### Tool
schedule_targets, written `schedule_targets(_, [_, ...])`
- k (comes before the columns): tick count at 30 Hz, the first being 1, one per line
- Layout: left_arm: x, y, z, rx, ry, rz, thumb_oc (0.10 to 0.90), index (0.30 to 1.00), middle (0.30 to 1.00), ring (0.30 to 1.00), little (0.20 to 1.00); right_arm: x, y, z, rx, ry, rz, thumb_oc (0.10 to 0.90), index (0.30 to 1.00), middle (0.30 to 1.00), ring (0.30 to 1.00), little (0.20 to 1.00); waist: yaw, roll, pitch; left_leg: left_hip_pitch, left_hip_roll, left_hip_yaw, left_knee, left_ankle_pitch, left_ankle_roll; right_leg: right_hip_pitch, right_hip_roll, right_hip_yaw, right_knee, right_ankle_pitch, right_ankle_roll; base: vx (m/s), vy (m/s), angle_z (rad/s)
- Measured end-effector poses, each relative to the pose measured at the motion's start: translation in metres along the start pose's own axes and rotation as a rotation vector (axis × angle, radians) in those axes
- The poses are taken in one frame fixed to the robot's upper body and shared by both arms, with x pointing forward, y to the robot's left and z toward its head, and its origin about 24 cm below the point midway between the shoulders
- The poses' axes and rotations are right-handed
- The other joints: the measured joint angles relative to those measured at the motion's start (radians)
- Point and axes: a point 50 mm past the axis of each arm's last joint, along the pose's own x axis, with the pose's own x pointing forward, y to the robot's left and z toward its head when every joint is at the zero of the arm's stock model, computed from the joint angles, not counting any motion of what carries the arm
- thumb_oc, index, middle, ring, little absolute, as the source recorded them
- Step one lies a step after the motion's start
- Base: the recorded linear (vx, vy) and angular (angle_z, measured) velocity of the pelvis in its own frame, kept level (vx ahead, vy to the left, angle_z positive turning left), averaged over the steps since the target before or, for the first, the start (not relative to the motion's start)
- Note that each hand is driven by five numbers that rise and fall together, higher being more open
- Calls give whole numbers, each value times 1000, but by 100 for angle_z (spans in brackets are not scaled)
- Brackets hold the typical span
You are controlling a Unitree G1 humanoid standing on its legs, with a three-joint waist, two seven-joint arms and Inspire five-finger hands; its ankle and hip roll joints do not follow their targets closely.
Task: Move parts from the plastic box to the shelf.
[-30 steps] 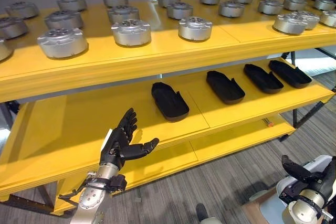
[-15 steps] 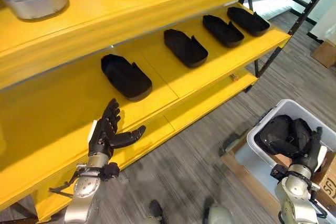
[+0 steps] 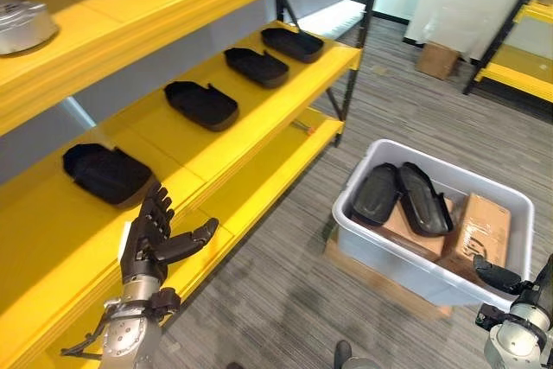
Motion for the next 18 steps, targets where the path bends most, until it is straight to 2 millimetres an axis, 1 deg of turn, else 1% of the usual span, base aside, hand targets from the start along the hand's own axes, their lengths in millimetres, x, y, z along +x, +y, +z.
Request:
schedule_targets(1, [4,-6,2,-9,-12,-20,900,1000,1000,1000,1000,0,1,0,0,0,-14,900,1000,1000,1000,1000,-6,2,-4,4,-7,2,0,0,0,-3,-7,3,0,3,2,-101,-76,-15])
schedule_targets(4, [5,-10,0,-13,-6,-18,900,1000,1000,1000,1000,-1,9,0,-15,21,-15,900,1000,1000,1000,1000,-20,11,-16,6,-20,8,0,-2,1,-10,-18,21,-1,14,5,-120,-104,-8])
schedule_targets(10, [5,-11,-2,-9,13,-20,900,1000,1000,1000,1000,-5,9,-4,-18,41,-47,900,1000,1000,1000,1000,-27,4,-20,8,-26,28,0,-3,3,-22,-22,48,0,31,8,-73,-58,-11])
schedule_targets(11, [5,-12,-2,-9,17,-22,900,1000,1000,1000,1000,-5,8,-4,-20,42,-52,900,1000,1000,1000,1000,-35,1,-20,8,-27,28,0,-2,3,-24,-22,50,0,32,8,-79,-78,-3])
schedule_targets(13, [6,-17,-3,-10,21,-44,900,1000,1000,1000,1000,-6,7,-5,-17,44,-68,900,1000,1000,1000,1000,-48,-3,-22,8,-29,28,0,-3,4,-26,-23,53,0,33,8,-80,-107,-5])
schedule_targets(15, [15,-35,0,-22,14,-111,900,1000,1000,1000,1000,-7,9,-6,-6,53,-75,900,1000,1000,1000,1000,-72,-11,-25,8,-31,37,0,-4,3,-38,-23,68,0,40,6,-150,-228,-21])
schedule_targets(18, [19,-43,5,-28,3,-104,900,1000,1000,1000,1000,-9,20,0,12,34,-32,900,1000,1000,1000,1000,-79,-12,-24,11,-29,90,-1,-5,2,-73,-21,88,1,50,3,-97,-134,-46])
